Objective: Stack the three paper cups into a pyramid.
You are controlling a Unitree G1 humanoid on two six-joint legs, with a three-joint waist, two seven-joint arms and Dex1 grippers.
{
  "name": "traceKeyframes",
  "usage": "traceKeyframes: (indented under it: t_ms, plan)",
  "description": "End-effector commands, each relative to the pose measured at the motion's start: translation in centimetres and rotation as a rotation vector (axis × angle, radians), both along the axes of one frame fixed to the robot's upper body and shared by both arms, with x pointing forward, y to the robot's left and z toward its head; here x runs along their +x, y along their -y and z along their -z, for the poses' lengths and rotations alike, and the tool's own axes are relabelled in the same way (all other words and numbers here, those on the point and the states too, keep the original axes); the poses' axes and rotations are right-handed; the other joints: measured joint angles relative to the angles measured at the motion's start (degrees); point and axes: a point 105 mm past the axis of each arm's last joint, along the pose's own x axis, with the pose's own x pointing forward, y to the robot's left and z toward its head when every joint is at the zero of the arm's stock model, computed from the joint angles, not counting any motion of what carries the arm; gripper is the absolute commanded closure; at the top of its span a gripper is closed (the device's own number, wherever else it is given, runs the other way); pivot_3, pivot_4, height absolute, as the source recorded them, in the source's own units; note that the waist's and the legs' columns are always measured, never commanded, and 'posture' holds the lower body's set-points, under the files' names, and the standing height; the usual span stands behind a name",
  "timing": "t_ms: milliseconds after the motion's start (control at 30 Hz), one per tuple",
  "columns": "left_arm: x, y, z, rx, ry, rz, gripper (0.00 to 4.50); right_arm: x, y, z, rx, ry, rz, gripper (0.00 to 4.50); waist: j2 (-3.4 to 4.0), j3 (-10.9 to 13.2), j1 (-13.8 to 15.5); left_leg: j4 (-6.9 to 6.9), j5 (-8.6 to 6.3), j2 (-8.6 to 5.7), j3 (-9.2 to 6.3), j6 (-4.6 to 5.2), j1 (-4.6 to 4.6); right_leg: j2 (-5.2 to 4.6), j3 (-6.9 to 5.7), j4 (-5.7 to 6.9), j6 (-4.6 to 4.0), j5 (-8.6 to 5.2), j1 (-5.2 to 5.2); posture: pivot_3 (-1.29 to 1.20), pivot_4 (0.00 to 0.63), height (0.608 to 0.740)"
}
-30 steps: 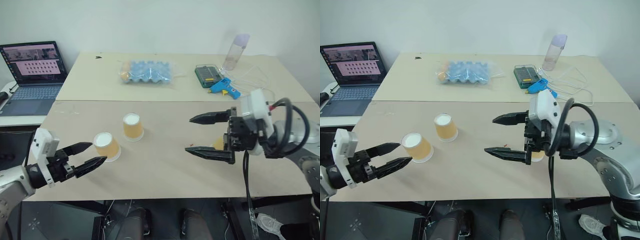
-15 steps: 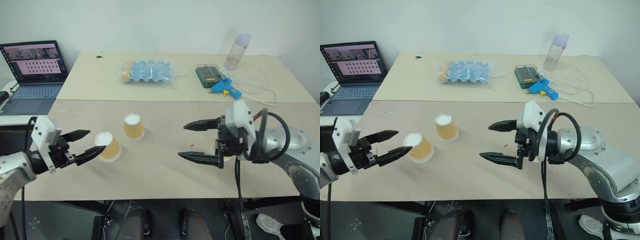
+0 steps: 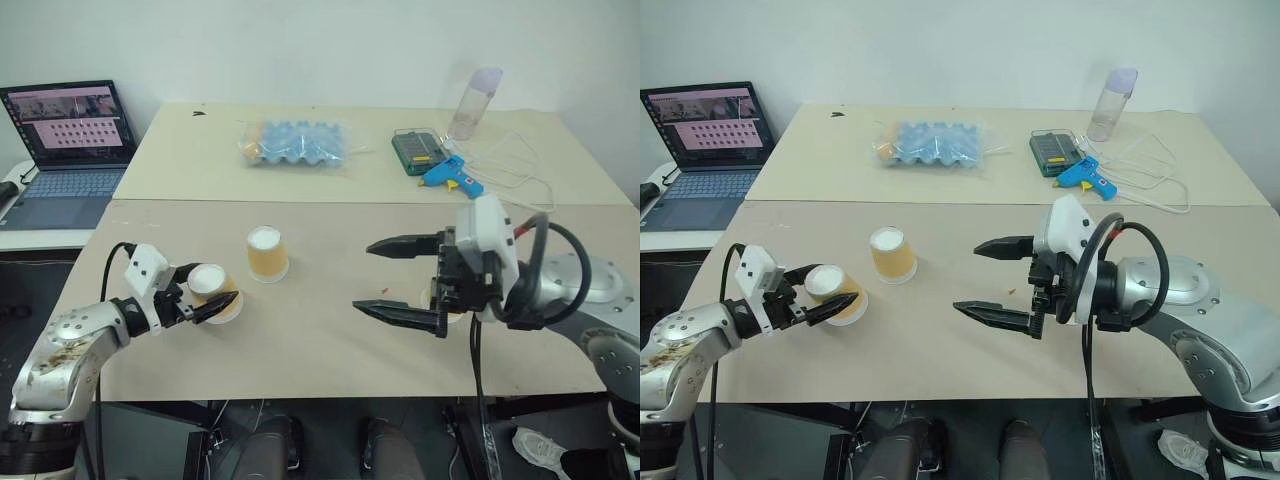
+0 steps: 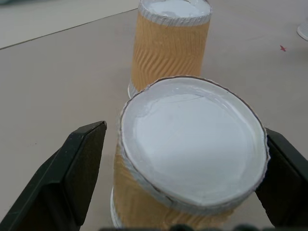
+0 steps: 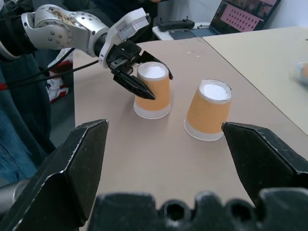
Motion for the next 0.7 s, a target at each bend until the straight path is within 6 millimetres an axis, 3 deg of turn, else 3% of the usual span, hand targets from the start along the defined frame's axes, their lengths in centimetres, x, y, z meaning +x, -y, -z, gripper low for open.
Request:
traceKeyframes:
  t_ms: [33,167,267,367,400,567,700]
  plan:
    - [0.4,0.5,-1.1,0.006,0.050,0.025,0.00,-0.5,0.2,-0.9,0.001,0.049,0.010,0.03,0.00,0.00,-0.01,0.00,0.00,0.00,0.00,0.00,0.00,0.00,0.00,0.01,0.00,0.00,0.01,0.00,0.150,0.740]
    - [0.7,0.5,-1.3,0.002,0.052,0.027,0.00,-0.4,0.4,-0.8,-0.005,0.053,0.026,0.03,0.00,0.00,-0.05,0.00,0.01,0.00,0.00,0.00,0.00,0.03,0.00,0.01,0.00,0.00,0.08,0.00,0.150,0.740]
    - [0.6,0.8,-1.4,-0.004,0.052,0.045,0.72,-0.4,0.4,-0.8,-0.005,0.055,0.033,0.00,0.00,0.00,-0.04,0.00,0.01,-0.01,0.01,0.01,0.00,0.06,-0.01,0.01,0.01,0.00,0.09,0.00,0.150,0.740]
    - [0.6,0.9,-1.5,0.001,0.049,0.053,1.86,-0.4,0.5,-0.9,-0.003,0.058,0.035,0.00,0.00,0.00,-0.04,0.00,0.01,-0.01,0.00,0.01,0.00,0.06,-0.03,0.01,0.00,0.00,0.10,0.00,0.150,0.740]
    - [0.6,0.9,-1.5,0.006,0.050,0.053,2.00,-0.4,0.5,-0.9,-0.003,0.059,0.037,0.00,0.00,0.00,-0.04,0.00,0.01,-0.02,0.00,0.01,0.00,0.06,-0.03,0.01,0.01,0.00,0.10,0.00,0.150,0.740]
    - [0.4,1.6,-1.7,0.014,0.052,0.082,2.01,-0.2,0.6,-0.8,-0.007,0.061,0.047,0.00,-0.01,0.00,-0.01,0.01,0.01,-0.04,-0.01,0.01,0.00,0.07,-0.05,0.00,0.01,0.00,0.14,0.00,0.150,0.740]
    - [-0.6,4.2,-2.1,0.008,0.031,0.216,2.01,-0.1,0.8,-0.9,-0.007,0.067,0.061,0.00,-0.01,0.00,0.01,0.01,0.01,-0.04,-0.01,0.02,0.00,0.07,-0.05,0.01,0.01,0.00,0.18,0.00,0.150,0.740]
